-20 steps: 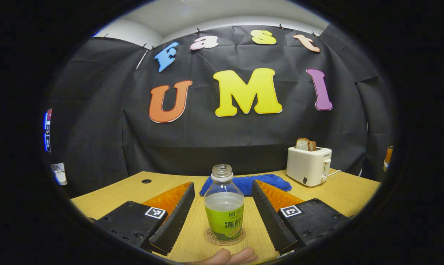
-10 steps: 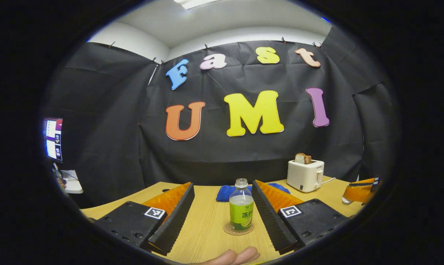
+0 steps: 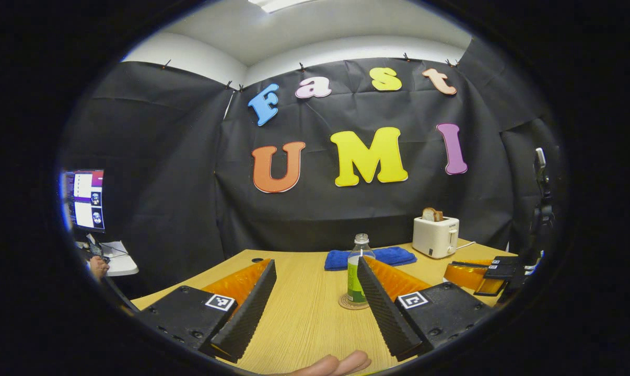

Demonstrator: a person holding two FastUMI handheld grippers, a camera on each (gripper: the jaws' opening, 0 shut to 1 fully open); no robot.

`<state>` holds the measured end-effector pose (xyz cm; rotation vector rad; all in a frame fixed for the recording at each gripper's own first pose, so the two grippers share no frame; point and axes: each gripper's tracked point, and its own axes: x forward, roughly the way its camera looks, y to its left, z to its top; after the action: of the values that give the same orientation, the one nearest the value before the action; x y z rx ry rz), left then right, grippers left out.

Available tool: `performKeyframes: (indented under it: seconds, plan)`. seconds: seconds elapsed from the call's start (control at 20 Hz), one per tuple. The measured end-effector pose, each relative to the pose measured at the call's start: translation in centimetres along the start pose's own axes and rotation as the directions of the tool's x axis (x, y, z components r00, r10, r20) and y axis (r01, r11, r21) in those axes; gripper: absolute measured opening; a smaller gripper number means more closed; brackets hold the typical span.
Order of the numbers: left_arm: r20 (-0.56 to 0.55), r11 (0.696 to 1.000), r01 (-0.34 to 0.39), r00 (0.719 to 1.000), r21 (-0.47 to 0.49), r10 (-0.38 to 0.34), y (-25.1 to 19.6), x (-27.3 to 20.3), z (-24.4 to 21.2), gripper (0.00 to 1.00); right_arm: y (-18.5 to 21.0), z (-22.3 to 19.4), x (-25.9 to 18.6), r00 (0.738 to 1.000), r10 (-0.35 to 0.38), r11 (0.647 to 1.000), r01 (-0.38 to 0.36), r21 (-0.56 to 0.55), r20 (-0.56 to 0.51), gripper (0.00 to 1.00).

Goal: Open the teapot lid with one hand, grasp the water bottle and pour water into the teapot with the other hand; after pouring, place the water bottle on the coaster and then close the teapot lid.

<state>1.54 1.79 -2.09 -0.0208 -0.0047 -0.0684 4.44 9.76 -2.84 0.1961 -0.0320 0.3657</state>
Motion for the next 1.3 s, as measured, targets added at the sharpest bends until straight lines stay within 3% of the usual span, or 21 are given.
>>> performKeyframes:
  seconds: [0.55, 1.3]
  plan:
    - [-0.004, 0.998, 0.052, 0.999, -0.027, -0.052, 0.1, -0.5, 0.0, 0.97, -1.6, -6.5, 2.6, 0.988, -0.087, 0.996, 0.089, 0.008, -0.125, 0.01]
    - [-0.025, 0.995, 0.099, 0.995, 0.006, -0.099, -2.2, -0.2, -1.4, 0.98, -1.4, -7.2, 3.1, 0.986, -0.099, 0.995, 0.1, -0.003, -0.131, 0.01]
